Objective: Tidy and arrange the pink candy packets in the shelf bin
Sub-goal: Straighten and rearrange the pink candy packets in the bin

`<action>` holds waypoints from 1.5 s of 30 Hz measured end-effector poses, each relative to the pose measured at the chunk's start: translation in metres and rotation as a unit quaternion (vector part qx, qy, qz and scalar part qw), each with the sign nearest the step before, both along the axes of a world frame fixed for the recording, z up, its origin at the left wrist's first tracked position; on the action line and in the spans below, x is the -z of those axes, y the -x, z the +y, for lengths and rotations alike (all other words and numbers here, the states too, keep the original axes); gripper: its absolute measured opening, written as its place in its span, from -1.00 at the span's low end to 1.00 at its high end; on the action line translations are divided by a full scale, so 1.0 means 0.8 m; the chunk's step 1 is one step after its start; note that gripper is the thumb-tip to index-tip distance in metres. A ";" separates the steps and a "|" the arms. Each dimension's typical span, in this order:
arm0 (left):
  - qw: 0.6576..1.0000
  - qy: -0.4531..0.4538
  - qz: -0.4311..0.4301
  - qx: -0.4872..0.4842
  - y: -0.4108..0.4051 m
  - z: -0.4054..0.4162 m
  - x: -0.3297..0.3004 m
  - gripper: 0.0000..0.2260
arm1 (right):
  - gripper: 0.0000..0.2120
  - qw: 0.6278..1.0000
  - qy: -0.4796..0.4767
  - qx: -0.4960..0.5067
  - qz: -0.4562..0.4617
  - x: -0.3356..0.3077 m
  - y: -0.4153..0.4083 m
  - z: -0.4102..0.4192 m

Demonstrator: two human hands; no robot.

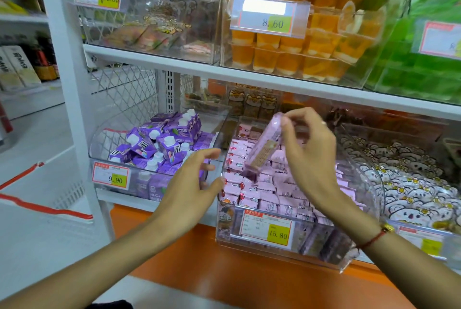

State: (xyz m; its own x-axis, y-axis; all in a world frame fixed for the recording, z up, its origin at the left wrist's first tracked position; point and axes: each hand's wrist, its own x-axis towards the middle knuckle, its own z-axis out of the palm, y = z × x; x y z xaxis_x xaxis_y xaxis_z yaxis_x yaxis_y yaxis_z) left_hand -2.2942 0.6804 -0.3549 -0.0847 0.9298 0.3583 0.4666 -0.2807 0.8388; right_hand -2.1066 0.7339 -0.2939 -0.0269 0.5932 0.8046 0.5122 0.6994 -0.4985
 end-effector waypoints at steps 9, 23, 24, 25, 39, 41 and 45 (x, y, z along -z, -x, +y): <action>0.971 -0.197 0.122 0.064 -0.023 -0.018 -0.030 -0.43 | -0.88 0.932 0.261 -0.090 0.234 0.015 -0.015 -0.042; 0.966 0.041 -0.238 0.097 -0.019 -0.016 -0.047 -0.70 | -0.65 0.923 0.344 -0.096 0.142 0.012 -0.034 -0.040; 0.948 0.089 -0.289 0.102 -0.018 -0.013 -0.047 -0.67 | -0.59 0.949 0.293 -0.091 0.073 0.011 -0.035 -0.044; 0.930 0.127 -0.328 0.107 -0.018 -0.011 -0.047 -0.67 | -0.55 0.965 0.242 -0.100 0.007 0.009 -0.033 -0.049; 0.988 -0.011 -0.113 0.104 -0.022 -0.016 -0.050 -0.69 | -0.70 0.943 0.264 -0.195 -0.058 0.029 -0.016 -0.038; 0.989 -0.042 -0.121 0.075 -0.015 -0.007 -0.052 -0.73 | -0.53 0.939 0.274 -0.152 -0.142 0.035 -0.025 -0.031; 0.993 -0.083 -0.059 0.067 -0.001 0.019 -0.057 -0.69 | -0.59 0.907 0.235 -0.032 -0.348 0.045 -0.045 -0.021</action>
